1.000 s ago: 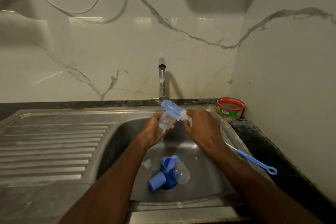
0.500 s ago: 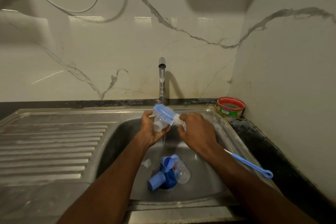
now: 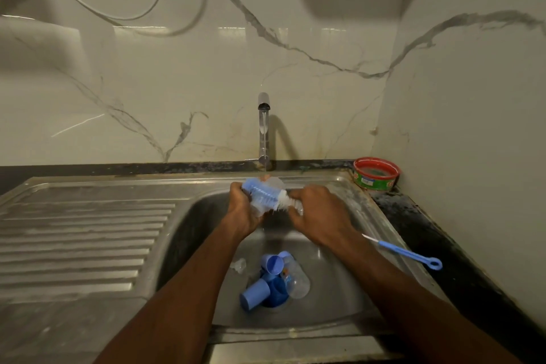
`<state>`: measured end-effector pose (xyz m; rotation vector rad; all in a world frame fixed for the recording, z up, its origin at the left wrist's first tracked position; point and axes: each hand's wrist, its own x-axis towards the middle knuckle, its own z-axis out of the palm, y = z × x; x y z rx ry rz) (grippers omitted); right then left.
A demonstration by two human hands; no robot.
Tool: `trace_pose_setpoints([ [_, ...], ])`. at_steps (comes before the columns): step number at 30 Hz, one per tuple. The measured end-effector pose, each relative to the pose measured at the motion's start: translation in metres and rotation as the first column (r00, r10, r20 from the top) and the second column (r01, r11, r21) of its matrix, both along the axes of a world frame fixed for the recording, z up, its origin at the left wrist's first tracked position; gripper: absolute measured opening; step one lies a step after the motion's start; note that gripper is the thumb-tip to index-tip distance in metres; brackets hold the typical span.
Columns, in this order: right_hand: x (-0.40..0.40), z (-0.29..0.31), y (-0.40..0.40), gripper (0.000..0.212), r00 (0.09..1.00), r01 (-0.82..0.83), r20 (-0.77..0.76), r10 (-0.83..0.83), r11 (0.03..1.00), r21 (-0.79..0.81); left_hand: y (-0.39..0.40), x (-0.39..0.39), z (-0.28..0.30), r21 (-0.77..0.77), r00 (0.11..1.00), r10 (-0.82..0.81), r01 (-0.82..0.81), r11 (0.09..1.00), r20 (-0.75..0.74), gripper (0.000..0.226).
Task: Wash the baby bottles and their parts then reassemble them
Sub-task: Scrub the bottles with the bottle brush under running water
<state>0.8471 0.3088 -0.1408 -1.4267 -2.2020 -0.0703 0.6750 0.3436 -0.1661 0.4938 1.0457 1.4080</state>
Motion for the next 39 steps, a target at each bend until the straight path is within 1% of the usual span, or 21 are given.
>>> trace_pose_setpoints([
  [2,0.003,0.005,0.007,0.031,0.993,0.114,-0.049,-0.112,0.993,0.037,-0.001,0.002,-0.001,0.03,0.999,-0.018,0.017,0.999,0.028,0.046],
  [4,0.007,0.007,0.011,0.031,0.98,0.171,-0.106,-0.166,0.984,0.045,-0.001,0.003,0.0,0.056,0.999,-0.034,0.034,0.998,-0.001,0.047],
  [5,0.006,0.007,0.009,0.031,0.983,0.15,-0.114,-0.146,0.988,0.034,-0.002,0.004,0.001,0.056,0.999,-0.039,0.039,0.998,-0.009,0.044],
  [7,0.003,0.003,0.002,0.034,0.996,0.039,-0.076,-0.038,0.999,0.013,-0.005,0.006,0.003,0.078,0.999,-0.039,0.04,0.996,-0.013,0.036],
  [9,0.001,-0.001,-0.003,0.035,0.999,-0.022,-0.043,0.023,1.0,0.02,-0.006,0.004,0.001,0.082,0.999,-0.032,0.03,0.996,0.017,0.032],
  [11,0.005,0.002,0.001,0.033,0.997,0.044,-0.061,-0.041,0.998,0.041,-0.007,0.003,0.001,0.067,0.993,-0.083,0.078,0.995,0.078,0.032],
  [13,0.01,0.008,0.006,0.031,0.987,0.144,-0.08,-0.14,0.988,0.051,-0.01,0.005,0.008,0.071,0.986,-0.152,0.148,0.987,0.064,0.032],
  [15,0.013,0.012,0.007,0.029,0.979,0.189,-0.085,-0.183,0.979,0.077,-0.009,0.009,0.008,0.114,0.989,-0.146,0.143,0.983,0.019,0.036],
  [16,0.013,0.011,0.006,0.028,0.979,0.181,-0.106,-0.172,0.98,0.079,-0.007,0.009,0.007,0.129,0.995,-0.103,0.102,0.986,0.004,0.04],
  [18,0.01,0.008,-0.001,0.029,0.986,0.102,-0.135,-0.094,0.993,0.053,-0.006,0.009,0.006,0.134,0.998,-0.028,0.021,0.991,0.053,0.047],
  [21,-0.001,0.001,-0.011,0.035,0.996,-0.05,-0.07,0.052,0.998,0.035,-0.003,0.0,0.003,0.063,0.99,0.037,-0.046,0.997,0.137,0.06],
  [23,-0.006,0.002,-0.011,0.034,0.997,-0.068,-0.044,0.07,0.996,0.05,-0.005,-0.002,0.001,0.033,0.976,0.031,-0.039,0.999,0.213,0.064],
  [25,-0.005,0.007,-0.006,0.029,0.998,0.025,-0.061,-0.021,0.998,0.065,-0.009,-0.003,0.003,0.048,0.965,-0.023,0.011,0.999,0.263,0.062],
  [27,0.001,0.012,0.001,0.027,0.987,0.147,-0.08,-0.142,0.987,0.062,-0.01,-0.003,0.004,0.057,0.97,-0.07,0.058,0.997,0.231,0.06],
  [28,0.005,0.013,0.004,0.028,0.981,0.178,-0.089,-0.172,0.982,0.06,-0.01,-0.002,0.006,0.057,0.974,-0.092,0.081,0.995,0.207,0.061],
  [30,0.007,0.011,0.003,0.031,0.986,0.143,-0.093,-0.139,0.989,0.041,-0.011,0.002,0.008,0.053,0.978,-0.104,0.096,0.994,0.18,0.061],
  [33,0.002,0.003,-0.007,0.036,0.999,-0.031,-0.028,0.03,0.999,-0.037,-0.01,0.002,0.0,0.018,0.976,-0.067,0.065,0.998,0.208,0.057],
  [34,0.001,0.001,-0.008,0.036,0.999,-0.05,-0.01,0.049,0.998,-0.047,-0.009,0.0,-0.002,0.007,0.972,-0.075,0.075,0.997,0.222,0.06],
  [35,0.001,0.002,-0.006,0.035,1.0,-0.03,-0.006,0.03,0.999,-0.039,-0.008,-0.002,-0.002,0.007,0.969,-0.09,0.091,0.996,0.23,0.061],
  [38,0.008,0.008,0.006,0.025,0.984,0.161,-0.075,-0.161,0.987,-0.011,-0.008,-0.002,0.004,0.035,0.959,-0.132,0.127,0.991,0.252,0.055],
  [39,0.01,0.01,0.007,0.022,0.976,0.2,-0.082,-0.2,0.98,0.001,-0.008,-0.001,0.006,0.042,0.957,-0.136,0.13,0.991,0.256,0.052],
])
